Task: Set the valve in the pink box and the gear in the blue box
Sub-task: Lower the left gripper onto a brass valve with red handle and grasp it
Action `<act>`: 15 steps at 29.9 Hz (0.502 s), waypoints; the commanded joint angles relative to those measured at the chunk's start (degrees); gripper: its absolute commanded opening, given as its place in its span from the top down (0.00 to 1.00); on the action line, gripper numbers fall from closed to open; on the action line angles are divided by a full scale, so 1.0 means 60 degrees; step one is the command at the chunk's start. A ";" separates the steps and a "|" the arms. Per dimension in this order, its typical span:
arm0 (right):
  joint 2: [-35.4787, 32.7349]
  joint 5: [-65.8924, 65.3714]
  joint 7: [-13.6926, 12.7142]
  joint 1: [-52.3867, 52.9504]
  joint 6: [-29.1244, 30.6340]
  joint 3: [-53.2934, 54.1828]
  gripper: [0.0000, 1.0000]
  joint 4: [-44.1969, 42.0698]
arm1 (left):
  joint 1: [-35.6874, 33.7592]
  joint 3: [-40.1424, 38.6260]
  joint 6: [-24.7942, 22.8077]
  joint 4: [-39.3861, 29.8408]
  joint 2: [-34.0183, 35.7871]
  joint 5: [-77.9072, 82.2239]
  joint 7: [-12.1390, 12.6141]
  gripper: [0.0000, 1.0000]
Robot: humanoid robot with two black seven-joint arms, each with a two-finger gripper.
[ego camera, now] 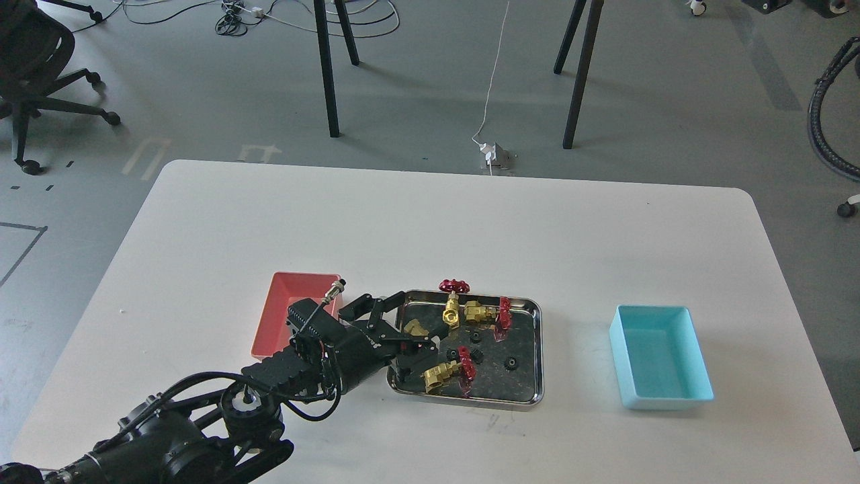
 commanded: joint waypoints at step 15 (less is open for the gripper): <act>0.0009 0.0000 0.0001 0.0014 -0.0001 0.0000 0.01 -0.0059 | 0.0272 0.0005 -0.0084 0.0555 -0.0400 -0.0001 -0.0116 0.26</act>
